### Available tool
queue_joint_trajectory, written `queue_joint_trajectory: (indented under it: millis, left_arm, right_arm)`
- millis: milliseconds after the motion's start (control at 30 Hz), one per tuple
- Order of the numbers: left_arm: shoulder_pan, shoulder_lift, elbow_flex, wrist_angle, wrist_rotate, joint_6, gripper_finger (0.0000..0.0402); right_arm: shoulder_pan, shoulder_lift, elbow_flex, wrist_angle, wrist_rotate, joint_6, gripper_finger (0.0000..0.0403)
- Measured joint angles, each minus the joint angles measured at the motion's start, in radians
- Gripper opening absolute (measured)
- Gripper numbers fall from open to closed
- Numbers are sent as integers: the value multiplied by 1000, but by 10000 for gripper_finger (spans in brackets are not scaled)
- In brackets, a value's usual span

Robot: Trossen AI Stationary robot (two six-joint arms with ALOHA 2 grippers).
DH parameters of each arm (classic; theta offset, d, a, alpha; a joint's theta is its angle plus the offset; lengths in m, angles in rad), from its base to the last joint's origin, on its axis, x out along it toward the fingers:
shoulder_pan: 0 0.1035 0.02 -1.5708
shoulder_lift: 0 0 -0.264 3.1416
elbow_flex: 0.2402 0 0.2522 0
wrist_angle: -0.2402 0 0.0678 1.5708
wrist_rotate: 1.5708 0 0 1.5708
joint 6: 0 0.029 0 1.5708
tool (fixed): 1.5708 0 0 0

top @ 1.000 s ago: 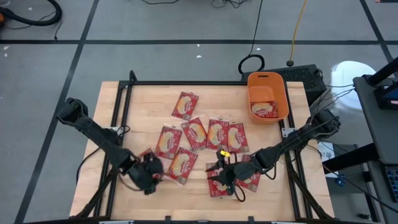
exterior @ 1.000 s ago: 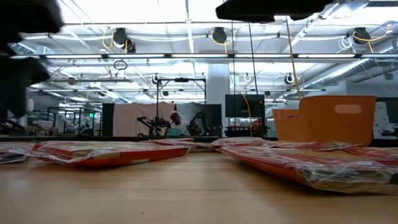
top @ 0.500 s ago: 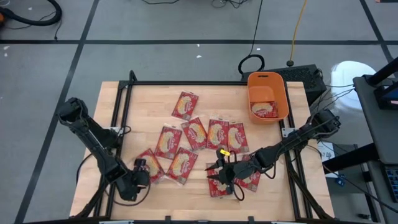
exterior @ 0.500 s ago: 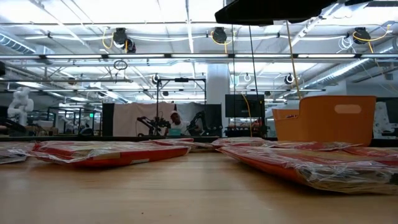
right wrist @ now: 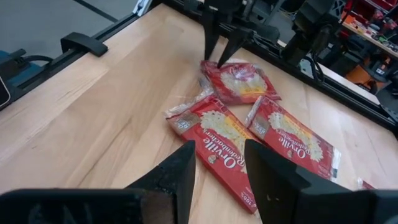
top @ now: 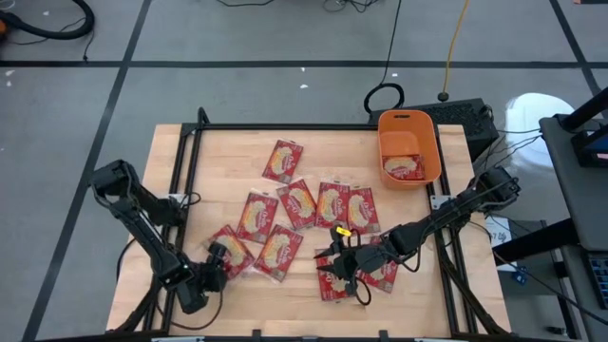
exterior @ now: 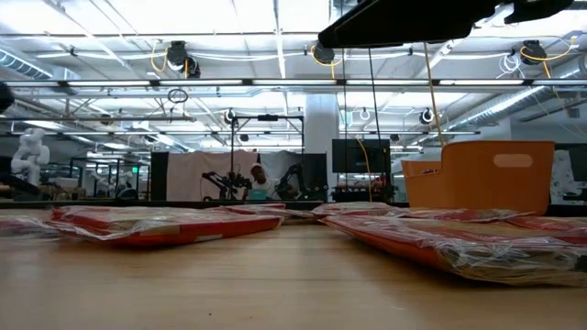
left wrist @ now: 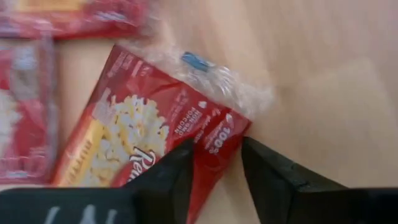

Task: Sort popcorn bags into baskets
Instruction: Put the red popcorn bag into the orange container

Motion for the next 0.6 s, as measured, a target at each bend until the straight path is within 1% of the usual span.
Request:
queue_joint_trajectory:
  millis: [133,233,300,367,467,600]
  left_arm:
    - [20,39,1,10,-37,17,95]
    - [36,68,3,49,-50,49,65]
    - [46,78,3,80,-58,73,38]
    - [58,81,3,109,-69,51,12]
    - [74,72,0,139,-101,-21,8]
    - [85,39,4,177,-154,-34,4]
  right_arm:
    - [0,0,0,1,0,-2,130]
    - [0,0,0,2,0,-3,130]
    - [0,0,0,1,0,-2,130]
    - [0,0,0,2,0,-2,130]
    - [0,0,0,1,0,4,130]
    - [0,0,0,2,0,-5,130]
